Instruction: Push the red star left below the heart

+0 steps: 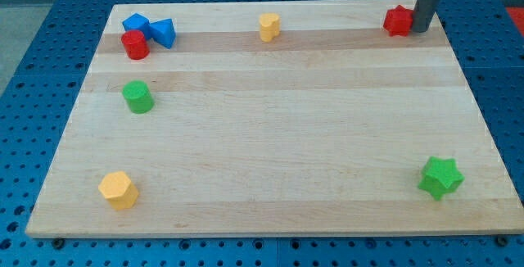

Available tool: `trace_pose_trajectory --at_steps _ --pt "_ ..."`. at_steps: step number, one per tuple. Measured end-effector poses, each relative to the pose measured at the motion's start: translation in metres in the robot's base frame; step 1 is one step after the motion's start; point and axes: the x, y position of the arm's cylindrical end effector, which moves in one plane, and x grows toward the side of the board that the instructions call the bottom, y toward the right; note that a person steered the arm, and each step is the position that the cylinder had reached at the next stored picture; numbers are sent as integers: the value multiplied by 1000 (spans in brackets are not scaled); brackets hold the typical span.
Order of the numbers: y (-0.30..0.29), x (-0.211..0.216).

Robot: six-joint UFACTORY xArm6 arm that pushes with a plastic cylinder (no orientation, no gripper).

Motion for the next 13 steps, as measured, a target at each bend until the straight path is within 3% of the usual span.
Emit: trace_pose_trajectory --at_steps 1,2,3,4,6,8,11,13 --pt "-31 4" --pt "-111 35" --pt "-146 63" --pt "-82 85" --pt "31 38" --pt "57 -31" --pt "-102 -22" --pt "-199 26"
